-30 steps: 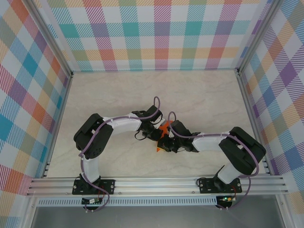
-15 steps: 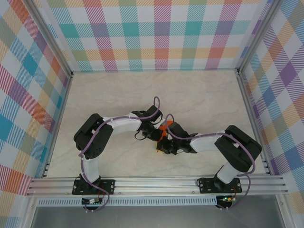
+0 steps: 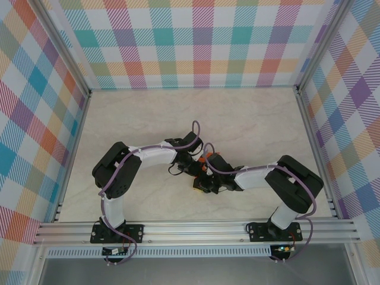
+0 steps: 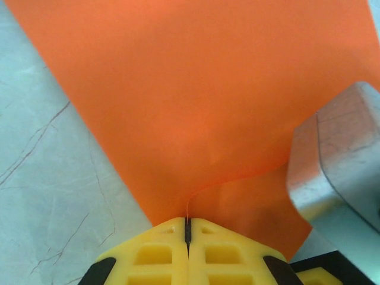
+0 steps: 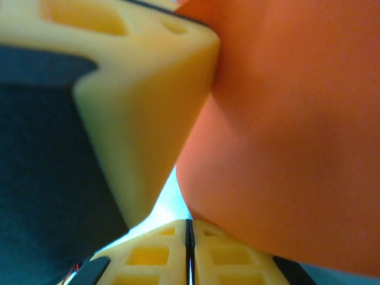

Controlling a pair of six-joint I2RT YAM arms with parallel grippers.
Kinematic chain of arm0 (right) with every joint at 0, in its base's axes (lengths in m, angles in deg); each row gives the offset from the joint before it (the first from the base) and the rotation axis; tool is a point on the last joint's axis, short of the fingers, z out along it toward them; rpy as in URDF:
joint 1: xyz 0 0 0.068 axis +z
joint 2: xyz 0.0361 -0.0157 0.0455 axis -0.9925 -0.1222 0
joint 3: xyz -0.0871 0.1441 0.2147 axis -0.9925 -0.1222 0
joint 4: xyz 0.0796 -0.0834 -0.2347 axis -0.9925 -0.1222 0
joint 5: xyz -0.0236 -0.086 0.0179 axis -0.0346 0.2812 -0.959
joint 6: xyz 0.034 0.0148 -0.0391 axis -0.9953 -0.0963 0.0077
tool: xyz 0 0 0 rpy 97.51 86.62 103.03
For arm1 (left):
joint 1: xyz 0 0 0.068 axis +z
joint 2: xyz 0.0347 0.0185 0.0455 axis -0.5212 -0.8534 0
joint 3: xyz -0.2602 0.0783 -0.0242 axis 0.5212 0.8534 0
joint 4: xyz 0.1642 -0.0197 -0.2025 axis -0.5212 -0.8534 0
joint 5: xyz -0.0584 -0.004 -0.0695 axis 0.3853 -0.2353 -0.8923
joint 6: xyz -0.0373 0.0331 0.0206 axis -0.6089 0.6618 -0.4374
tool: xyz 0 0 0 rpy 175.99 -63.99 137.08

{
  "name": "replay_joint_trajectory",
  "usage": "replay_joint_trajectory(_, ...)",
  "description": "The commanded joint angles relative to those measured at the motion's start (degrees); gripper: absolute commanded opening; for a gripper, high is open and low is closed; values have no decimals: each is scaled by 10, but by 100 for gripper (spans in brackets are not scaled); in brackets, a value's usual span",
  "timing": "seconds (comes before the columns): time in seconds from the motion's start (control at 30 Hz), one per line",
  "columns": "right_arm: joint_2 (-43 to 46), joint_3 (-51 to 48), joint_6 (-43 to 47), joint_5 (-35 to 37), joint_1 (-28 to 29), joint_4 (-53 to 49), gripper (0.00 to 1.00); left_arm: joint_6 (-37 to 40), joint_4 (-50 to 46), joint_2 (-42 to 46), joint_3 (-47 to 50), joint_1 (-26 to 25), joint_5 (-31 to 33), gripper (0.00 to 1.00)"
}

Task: Fold a paper plane with a square sheet of paper (pick it up from the middle)
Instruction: Third fold the triangle at the center of the table.

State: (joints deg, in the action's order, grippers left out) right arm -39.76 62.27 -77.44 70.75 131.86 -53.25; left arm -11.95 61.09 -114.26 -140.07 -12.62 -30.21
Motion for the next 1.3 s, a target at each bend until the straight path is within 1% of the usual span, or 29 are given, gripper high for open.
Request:
replay_joint_trajectory(0.0, -18, -1, -7, 40, 13, -79, 9, 2, -22, -20, 4, 3, 3, 0)
replay_joint_trajectory(0.13, 21, 2, 3, 35, 13, -78, 10, 1, -21, -19, 6, 2, 5, 0)
replay_joint_trajectory(0.3, 50, 4, -1, 20, 14, -43, 11, 3, -23, -24, 4, 3, 3, 0)
replay_joint_trajectory(0.37, 48, 8, 1, 18, 14, -39, 12, 1, -23, -25, 3, 3, 2, 0)
replay_joint_trajectory(0.5, 16, 18, -1, -7, 15, -16, 12, 1, -23, -28, 3, 3, 1, 0)
replay_joint_trajectory(0.7, -21, 16, -1, 9, 16, -59, 11, 1, -25, -27, 2, 3, 2, 0)
replay_joint_trajectory(0.77, -12, 14, 3, 21, 16, -87, 10, 2, -26, -27, 2, 3, 3, 0)
replay_joint_trajectory(0.87, 34, 11, 9, 37, 14, -104, 11, 4, -29, -26, 1, 2, 4, 0)
replay_joint_trajectory(0.97, 79, 17, 37, 54, -6, -135, 13, 3, -30, -25, 3, 3, 6, 0)
replay_joint_trajectory(1.03, 94, 1, 41, 31, -30, -99, 14, 3, -28, -24, 3, 3, 5, 0)
replay_joint_trajectory(1.13, 88, -10, 42, 8, -53, -78, 14, 3, -30, -25, 3, 3, 6, 0)
replay_joint_trajectory(1.27, 73, -13, 41, -24, -66, -36, 14, 3, -29, -24, 2, 3, 7, 0)
